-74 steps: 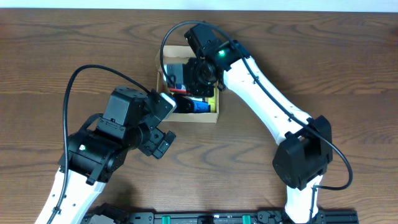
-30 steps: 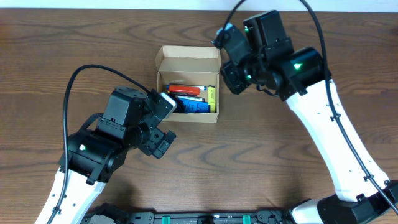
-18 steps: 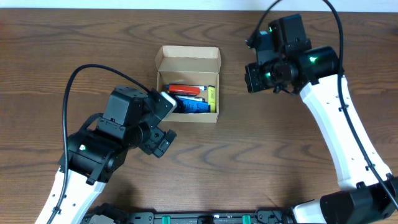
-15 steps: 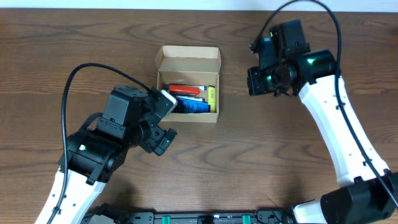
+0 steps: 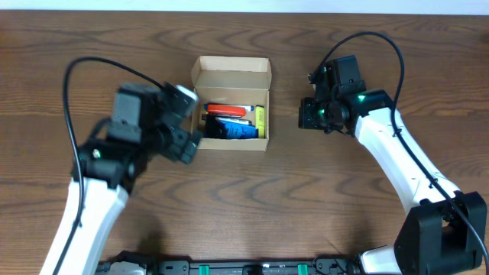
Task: Pack container
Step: 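Move both grippers to the box's far lid flap on either side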
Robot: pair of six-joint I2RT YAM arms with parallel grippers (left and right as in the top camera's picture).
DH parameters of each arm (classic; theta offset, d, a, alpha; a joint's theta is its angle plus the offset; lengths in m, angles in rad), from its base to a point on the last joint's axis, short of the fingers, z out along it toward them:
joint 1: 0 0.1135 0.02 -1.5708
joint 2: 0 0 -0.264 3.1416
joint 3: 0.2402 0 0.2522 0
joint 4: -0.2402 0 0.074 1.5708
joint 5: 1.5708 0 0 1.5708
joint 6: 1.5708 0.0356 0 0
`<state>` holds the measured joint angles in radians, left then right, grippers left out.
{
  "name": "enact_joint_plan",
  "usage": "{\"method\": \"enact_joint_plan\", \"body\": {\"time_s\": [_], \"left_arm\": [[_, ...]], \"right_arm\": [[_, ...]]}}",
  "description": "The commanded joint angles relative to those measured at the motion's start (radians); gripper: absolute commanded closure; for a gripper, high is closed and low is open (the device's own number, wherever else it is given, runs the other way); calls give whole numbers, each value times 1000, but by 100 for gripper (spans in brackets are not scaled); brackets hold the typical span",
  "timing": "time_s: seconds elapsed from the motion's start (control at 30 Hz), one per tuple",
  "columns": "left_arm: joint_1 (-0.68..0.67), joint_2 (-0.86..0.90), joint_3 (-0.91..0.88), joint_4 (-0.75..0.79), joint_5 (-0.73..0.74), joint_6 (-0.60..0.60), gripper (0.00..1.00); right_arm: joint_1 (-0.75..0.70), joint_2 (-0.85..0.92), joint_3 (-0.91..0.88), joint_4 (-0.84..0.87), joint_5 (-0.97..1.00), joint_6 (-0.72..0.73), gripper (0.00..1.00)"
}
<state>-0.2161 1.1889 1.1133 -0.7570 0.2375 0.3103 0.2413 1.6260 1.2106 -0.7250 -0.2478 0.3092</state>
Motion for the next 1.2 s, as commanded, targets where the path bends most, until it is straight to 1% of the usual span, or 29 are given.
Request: {"method": "enact_joint_plan", "body": {"time_s": [0.0, 0.07, 0.13, 0.27, 0.4, 0.5, 0.57, 0.7, 0.87, 0.93, 1.0, 1.07, 1.1, 1.13, 1.17], "left_arm": [[122, 77, 18, 41, 191, -27, 5], [189, 131, 18, 81, 283, -27, 5], [241, 188, 18, 122, 346, -32, 5], [325, 320, 19, 222, 409, -113, 5], [370, 444, 19, 357, 504, -196, 5], [381, 519, 23, 481, 543, -288, 5], [381, 570, 44, 538, 563, -325, 5], [378, 678, 145, 539, 570, -372, 5], [379, 797, 285, 458, 628, -386, 5], [377, 823, 315, 422, 628, -385, 0], [374, 838, 322, 409, 626, -386, 8], [373, 849, 322, 393, 603, -386, 21], [373, 852, 322, 385, 589, -386, 41], [373, 856, 322, 378, 573, -387, 55], [373, 859, 322, 375, 562, -394, 63]], "right_arm": [[-10, -3, -29, 50, -19, 59, 99], [-10, -3, -37, 84, -22, 65, 99], [-10, -3, -42, 119, -23, 65, 99], [-10, 2, -42, 176, -22, 66, 99], [-10, 34, -42, 245, -22, 105, 99], [-10, 79, -42, 293, -23, 140, 99], [-11, 116, -42, 336, -48, 160, 99], [-11, 188, -42, 433, -86, 221, 99], [-11, 271, -42, 558, -143, 299, 99], [-11, 297, -42, 594, -152, 334, 99], [-11, 322, -42, 626, -158, 359, 99], [-11, 342, -42, 651, -165, 379, 98], [-11, 350, -42, 663, -167, 391, 99], [-11, 358, -42, 675, -168, 405, 99], [-11, 363, -42, 682, -168, 414, 99]]}}
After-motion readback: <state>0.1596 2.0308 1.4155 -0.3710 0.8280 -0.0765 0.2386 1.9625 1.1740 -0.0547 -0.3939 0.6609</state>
